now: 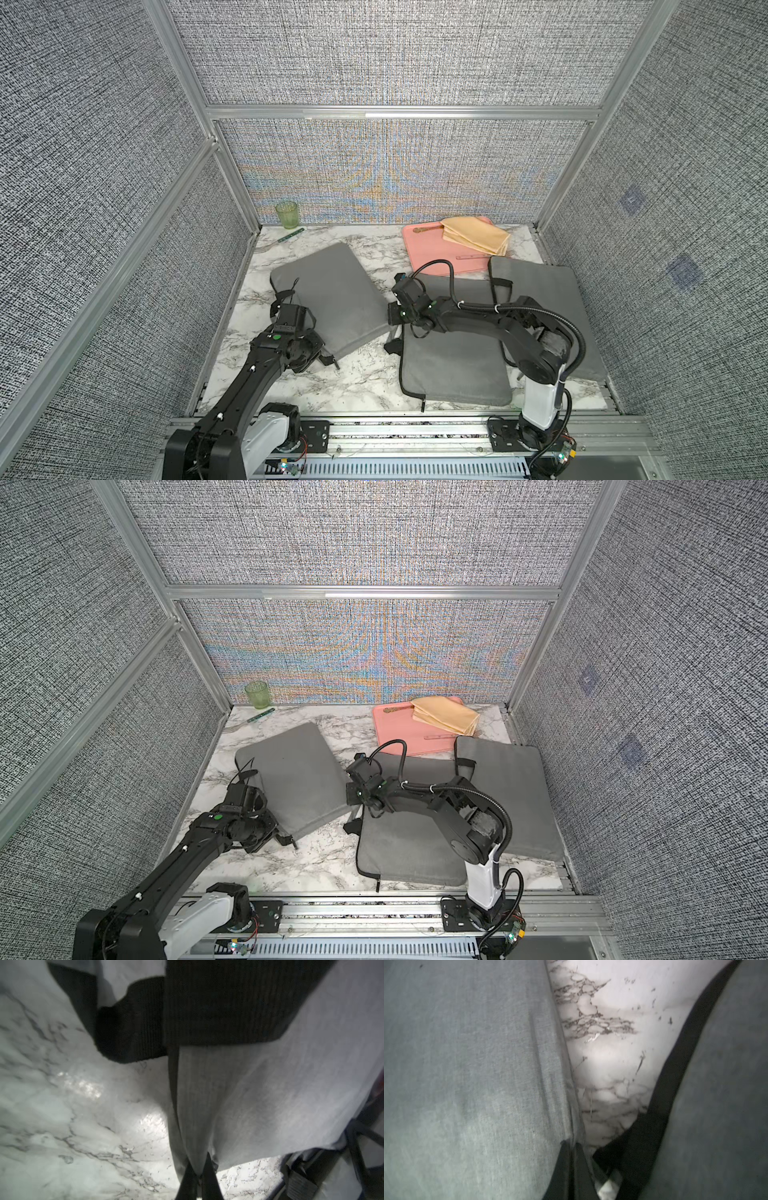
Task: Put the mouse into the laptop bag
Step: Adjust the zippered laptop bag at the center of the board.
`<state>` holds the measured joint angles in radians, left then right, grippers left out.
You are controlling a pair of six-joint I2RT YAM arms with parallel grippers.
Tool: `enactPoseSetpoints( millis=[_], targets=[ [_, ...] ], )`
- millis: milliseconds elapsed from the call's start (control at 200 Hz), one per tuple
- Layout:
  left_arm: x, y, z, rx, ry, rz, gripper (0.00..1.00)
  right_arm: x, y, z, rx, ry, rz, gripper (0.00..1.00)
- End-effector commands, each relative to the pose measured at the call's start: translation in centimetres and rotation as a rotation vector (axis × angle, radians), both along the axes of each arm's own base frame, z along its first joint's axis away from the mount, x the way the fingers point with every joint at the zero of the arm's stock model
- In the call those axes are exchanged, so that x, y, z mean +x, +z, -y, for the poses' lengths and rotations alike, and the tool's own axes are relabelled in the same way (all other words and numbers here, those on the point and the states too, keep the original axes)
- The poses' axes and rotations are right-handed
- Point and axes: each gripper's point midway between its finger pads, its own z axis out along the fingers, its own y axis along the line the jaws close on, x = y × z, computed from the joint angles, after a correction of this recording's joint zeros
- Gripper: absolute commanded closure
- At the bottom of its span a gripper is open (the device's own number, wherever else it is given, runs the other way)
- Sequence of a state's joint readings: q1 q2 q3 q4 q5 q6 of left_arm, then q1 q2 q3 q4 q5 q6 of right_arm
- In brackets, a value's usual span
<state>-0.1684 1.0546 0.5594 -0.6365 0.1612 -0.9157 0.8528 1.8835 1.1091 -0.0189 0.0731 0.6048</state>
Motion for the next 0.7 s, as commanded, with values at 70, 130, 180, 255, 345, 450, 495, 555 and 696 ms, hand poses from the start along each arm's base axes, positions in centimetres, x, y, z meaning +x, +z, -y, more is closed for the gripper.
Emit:
enactPoseSetpoints(
  millis=[70,130,180,255,345,450,495,555,696],
  targets=[
    [4.3,1.1,0.4,0.022,-0.03,0.079,1.0,-6.2,-0.2,-2.3,0.037,0.073,-0.081,1.0],
    [3.9,1.2,-0.8,0.08,0.021,0.021,1.0,-7.8,0.0,-3.4,0.022,0.111,-0.071,1.0],
    [3.8,1.4,-1.5,0.119,0.039,-0.004,1.0,-8.6,0.1,-3.8,-0.001,0.124,-0.064,1.0],
    [3.9,1.7,-1.8,0.146,0.028,-0.003,0.72,-9.5,0.3,-3.8,-0.026,0.13,-0.058,0.79],
    [3.4,2.8,-3.2,0.214,0.06,-0.017,0.1,-9.5,2.5,-2.3,-0.034,0.101,-0.022,0.26],
    [3.2,5.7,-5.9,0.346,0.117,0.037,0.01,-9.0,8.0,1.2,-0.023,0.025,0.08,0.01],
    [3.3,7.3,-7.3,0.416,0.158,0.089,0.01,-8.5,11.0,3.6,-0.033,-0.037,0.14,0.01],
    [3.9,9.5,-8.8,0.492,0.187,0.193,0.01,-7.6,15.1,7.0,-0.035,-0.123,0.248,0.01],
    [5.2,13.4,-11.9,0.685,0.249,0.434,0.01,-4.1,21.3,16.2,-0.096,-0.368,0.466,0.01]
  ],
)
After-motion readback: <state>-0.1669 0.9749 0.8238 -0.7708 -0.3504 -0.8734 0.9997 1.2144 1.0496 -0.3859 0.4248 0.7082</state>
